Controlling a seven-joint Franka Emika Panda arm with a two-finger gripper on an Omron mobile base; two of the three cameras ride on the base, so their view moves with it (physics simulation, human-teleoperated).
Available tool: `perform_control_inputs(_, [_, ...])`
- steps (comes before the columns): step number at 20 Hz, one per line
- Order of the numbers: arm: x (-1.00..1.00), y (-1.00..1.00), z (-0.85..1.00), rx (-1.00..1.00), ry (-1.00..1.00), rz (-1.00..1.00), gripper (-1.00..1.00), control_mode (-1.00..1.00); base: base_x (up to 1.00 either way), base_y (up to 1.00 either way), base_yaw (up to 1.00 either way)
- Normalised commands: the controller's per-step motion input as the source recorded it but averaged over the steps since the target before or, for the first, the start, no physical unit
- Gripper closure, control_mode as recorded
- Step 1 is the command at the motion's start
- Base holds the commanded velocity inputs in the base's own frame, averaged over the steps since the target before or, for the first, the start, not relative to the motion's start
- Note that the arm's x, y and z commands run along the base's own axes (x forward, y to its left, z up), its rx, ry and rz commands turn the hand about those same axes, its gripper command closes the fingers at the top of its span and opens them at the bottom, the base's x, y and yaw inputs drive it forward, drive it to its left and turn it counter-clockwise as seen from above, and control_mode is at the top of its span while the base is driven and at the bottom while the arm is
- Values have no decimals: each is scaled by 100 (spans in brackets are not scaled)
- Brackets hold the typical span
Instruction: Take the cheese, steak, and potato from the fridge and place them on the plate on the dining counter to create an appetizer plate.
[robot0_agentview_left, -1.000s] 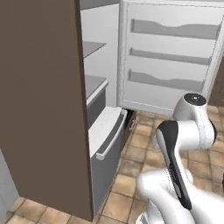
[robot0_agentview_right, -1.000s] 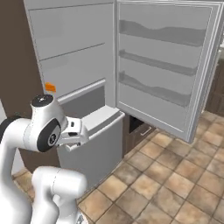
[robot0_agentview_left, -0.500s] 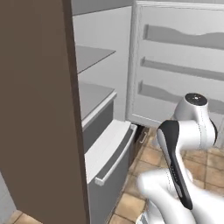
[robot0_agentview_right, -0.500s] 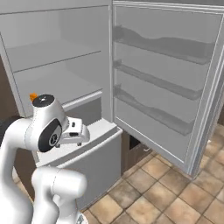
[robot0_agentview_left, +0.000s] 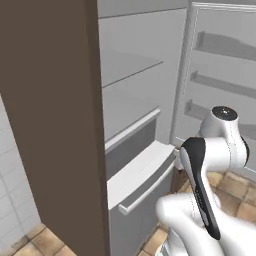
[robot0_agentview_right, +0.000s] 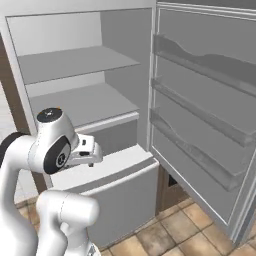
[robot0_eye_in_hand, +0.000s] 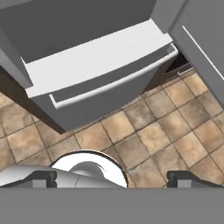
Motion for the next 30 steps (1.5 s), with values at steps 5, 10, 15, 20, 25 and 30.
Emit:
perform_control_inputs(5, [0,0,0,0,0,0,-100,100,40,-38,39])
perform_control_inputs(10, [0,0,0,0,0,0,-100,100,34,-57,36])
perform_control_inputs(15, [0,0,0,0,0,0,-100,100,34,-39,34])
perform_control_inputs(20, [0,0,0,0,0,0,-100,100,34,-2,37])
perform_control_inputs(25, [0,0,0,0,0,0,-100,100,28,0,41])
perform_control_inputs(30, [0,0,0,0,0,0,-100,100,18,-23,42])
